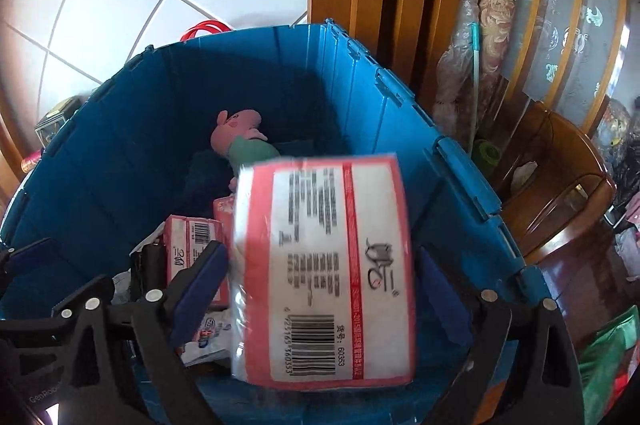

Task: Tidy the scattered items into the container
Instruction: 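Lower both packs into the blue crate and open both tools, then withdraw both tools from the crate back toward the pile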

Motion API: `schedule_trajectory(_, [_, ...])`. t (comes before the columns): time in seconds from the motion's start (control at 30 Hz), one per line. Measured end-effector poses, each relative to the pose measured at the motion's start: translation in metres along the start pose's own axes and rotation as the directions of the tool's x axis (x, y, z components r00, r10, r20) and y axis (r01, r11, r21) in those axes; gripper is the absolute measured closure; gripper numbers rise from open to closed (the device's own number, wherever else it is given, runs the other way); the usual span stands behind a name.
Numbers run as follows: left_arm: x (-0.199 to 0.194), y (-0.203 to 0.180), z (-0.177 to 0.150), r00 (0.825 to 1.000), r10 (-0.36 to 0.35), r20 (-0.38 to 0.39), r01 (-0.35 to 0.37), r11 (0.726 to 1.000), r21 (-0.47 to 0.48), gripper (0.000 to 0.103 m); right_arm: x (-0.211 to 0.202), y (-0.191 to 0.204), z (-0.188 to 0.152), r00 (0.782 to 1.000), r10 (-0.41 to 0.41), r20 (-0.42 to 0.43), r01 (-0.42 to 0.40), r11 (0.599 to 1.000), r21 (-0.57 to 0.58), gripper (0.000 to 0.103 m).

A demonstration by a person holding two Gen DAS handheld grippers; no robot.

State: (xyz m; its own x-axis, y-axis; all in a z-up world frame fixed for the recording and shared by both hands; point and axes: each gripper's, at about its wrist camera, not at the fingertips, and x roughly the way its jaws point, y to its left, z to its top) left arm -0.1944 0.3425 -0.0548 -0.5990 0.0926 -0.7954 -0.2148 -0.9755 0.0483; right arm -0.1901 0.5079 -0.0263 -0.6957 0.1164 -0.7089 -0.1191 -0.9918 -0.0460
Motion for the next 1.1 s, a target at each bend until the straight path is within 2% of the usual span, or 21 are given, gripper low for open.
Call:
schedule_trajectory(0.13, [-0.002,0.001,-0.001,1.0,0.001,0.011,-0.001,1.0,0.001,0.023,-0.001,-0.004,0.002,1.0,-0.01,0.007,0.01,1.0,0.011,0.0])
schedule_trajectory(0.6, [-0.021,0.0,-0.004,0.997,-0.019,0.074,0.019,1.0,0.003,0.023,-0.019,-0.015,0.001,0.998,-0.044,0.035,0.043,0.998,0.037,0.0])
schedule_trajectory(0.77, [-0.041,0.002,-0.006,0.992,-0.02,0.127,0.018,1.0,0.017,0.022,-0.034,0.003,0.001,0.997,-0.032,0.065,0.03,0.999,0.03,0.0])
schedule_trajectory(0.87, [-0.056,0.011,-0.008,0.986,-0.018,0.164,0.016,1.0,0.014,0.022,-0.044,0.014,0.001,0.996,-0.025,0.083,0.022,0.999,0.026,0.0])
schedule_trajectory(1.1, [-0.082,0.067,-0.021,0.975,0.007,0.223,0.0,1.0,-0.029,0.018,-0.066,0.046,0.001,0.992,-0.002,0.125,0.001,1.0,0.01,0.0])
